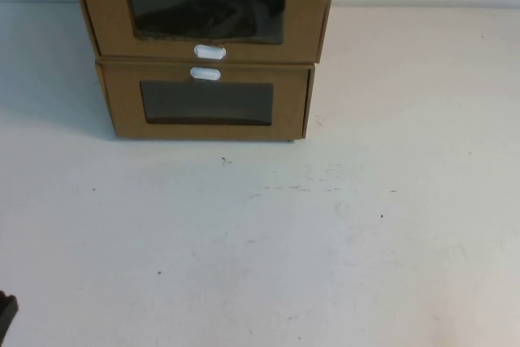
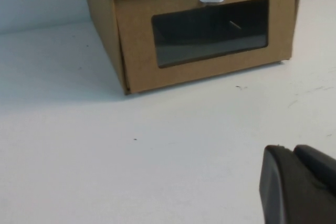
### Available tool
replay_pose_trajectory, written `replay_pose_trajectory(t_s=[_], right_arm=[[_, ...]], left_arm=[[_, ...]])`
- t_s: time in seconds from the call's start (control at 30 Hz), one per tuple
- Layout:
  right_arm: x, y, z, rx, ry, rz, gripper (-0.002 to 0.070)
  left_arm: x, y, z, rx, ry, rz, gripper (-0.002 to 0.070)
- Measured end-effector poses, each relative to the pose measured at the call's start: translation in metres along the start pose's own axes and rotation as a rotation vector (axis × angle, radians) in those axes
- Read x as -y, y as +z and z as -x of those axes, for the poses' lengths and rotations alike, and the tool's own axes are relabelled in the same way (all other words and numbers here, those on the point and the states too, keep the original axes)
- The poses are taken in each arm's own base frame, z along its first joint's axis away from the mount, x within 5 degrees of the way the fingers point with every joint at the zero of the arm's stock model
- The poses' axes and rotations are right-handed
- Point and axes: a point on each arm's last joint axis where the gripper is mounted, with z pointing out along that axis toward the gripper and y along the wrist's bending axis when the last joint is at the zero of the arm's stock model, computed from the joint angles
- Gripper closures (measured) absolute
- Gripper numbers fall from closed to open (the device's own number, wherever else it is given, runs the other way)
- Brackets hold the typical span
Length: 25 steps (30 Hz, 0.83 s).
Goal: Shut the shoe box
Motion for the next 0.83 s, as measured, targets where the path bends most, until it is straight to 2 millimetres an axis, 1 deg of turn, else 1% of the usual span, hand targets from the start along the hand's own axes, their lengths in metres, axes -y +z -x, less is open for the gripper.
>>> replay_pose_trajectory(t_s=[0.07, 0.13, 0.2, 0.27, 0.4, 0.6, 0.83], right_arm=[[0.0, 0.0, 0.0, 0.0, 0.0, 0.0, 0.0687], [0.0, 0.0, 0.0, 0.0, 0.0, 0.0, 0.0687], [0.0, 0.0, 0.0, 0.0, 0.0, 0.0, 0.0687], [0.0, 0.0, 0.0, 0.0, 0.0, 0.0, 0.0687], [0.0, 0.0, 0.0, 0.0, 0.0, 0.0, 0.0687], [0.0, 0.0, 0.0, 0.0, 0.0, 0.0, 0.0687], [0.0, 0.0, 0.0, 0.0, 0.0, 0.0, 0.0687]], left_arm=[[-0.005, 0.0, 0.001, 0.012, 0.019, 0.053, 0.0677], [-0.012, 0.0, 0.001, 0.044, -0.026, 0.135, 0.0677], [-0.02, 0.002, -0.004, 0.087, -0.048, 0.214, 0.0677], [-0.023, 0.003, -0.007, 0.111, -0.053, 0.255, 0.0677], [-0.025, 0.004, -0.011, 0.089, -0.048, 0.276, 0.0677], [-0.026, 0.004, -0.028, -0.092, -0.063, 0.292, 0.0677], [-0.026, 0.003, -0.029, -0.1, -0.063, 0.293, 0.0677]])
